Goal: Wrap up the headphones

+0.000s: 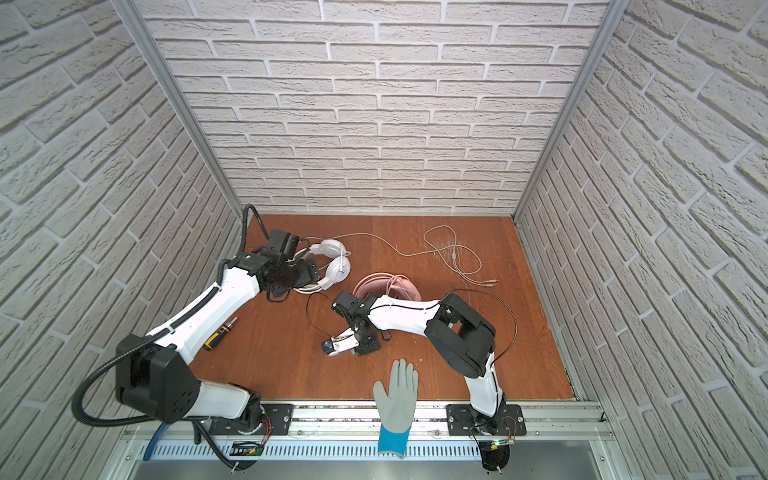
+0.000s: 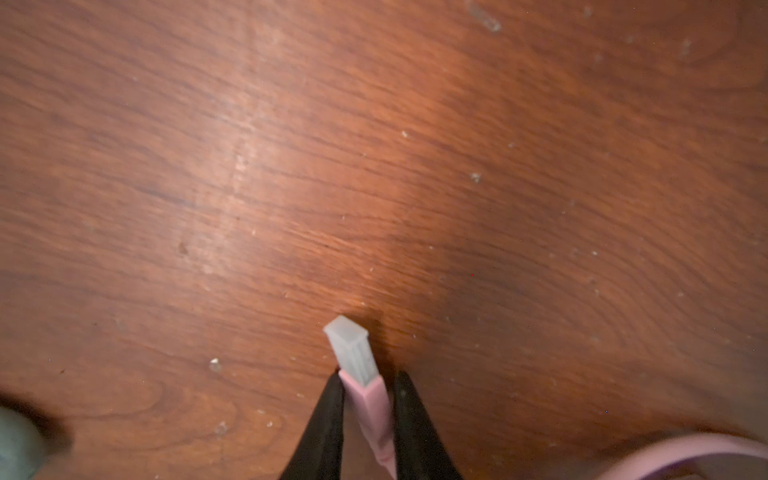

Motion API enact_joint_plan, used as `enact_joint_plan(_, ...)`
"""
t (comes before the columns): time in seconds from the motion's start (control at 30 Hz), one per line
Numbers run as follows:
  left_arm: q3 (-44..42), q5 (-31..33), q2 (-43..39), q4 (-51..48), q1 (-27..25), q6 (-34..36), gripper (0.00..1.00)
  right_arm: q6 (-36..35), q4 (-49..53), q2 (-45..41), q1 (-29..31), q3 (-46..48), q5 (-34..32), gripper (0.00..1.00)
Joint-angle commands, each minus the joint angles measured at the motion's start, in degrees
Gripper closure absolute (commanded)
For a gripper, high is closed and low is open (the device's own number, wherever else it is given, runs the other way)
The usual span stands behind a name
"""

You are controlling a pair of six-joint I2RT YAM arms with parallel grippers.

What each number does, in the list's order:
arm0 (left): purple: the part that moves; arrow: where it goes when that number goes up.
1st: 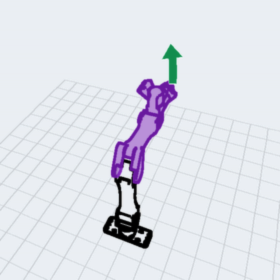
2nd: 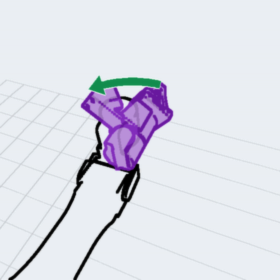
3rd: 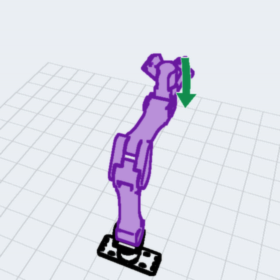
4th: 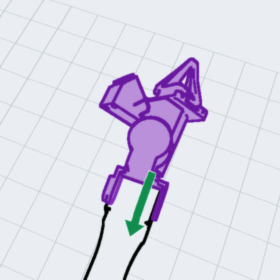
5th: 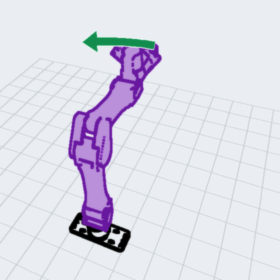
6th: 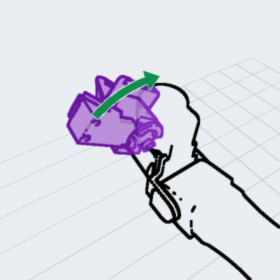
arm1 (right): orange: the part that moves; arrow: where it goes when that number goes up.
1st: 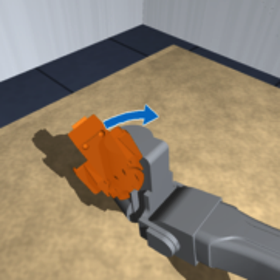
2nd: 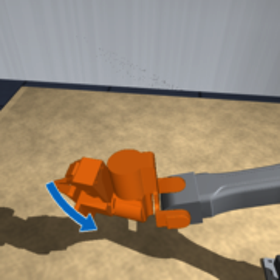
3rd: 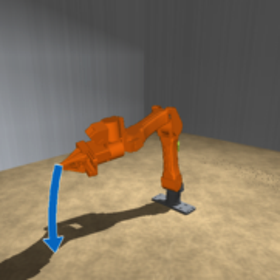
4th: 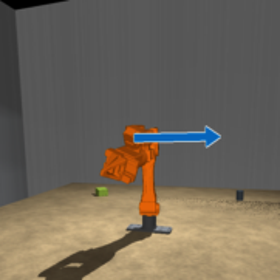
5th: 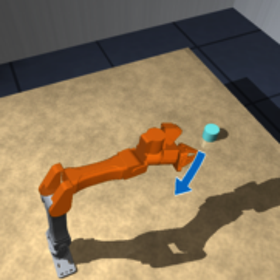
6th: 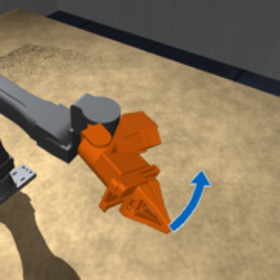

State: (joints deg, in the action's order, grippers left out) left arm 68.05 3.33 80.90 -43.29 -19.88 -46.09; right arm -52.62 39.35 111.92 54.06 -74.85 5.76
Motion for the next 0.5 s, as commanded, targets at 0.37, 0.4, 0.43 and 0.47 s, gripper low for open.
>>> enact_joint_plan(0.37, -1.44, -1.1, -1.79, 2.11, 0.22, 1.85, 0.03, 8.52, -8.52, -5.44, -1.1, 7.19, 4.37, 0.94)
enact_joint_plan(0.4, -1.88, -1.28, -1.97, 2.62, 0.22, 2.04, 0.03, 10.19, -10.07, -6.78, -1.74, 8.11, 5.28, 0.94)
enact_joint_plan(0.43, -2.31, -1.31, -2.06, 3.08, 0.25, 2.21, 0.04, 11.6, -11.42, -8.1, -2.22, 8.89, 6.03, 0.95)
enact_joint_plan(0.47, -2.84, -1.67, -2.15, 3.65, 0.23, 2.38, 0.04, 13.22, -12.96, -9.6, -2.83, 9.82, 6.63, 0.94)
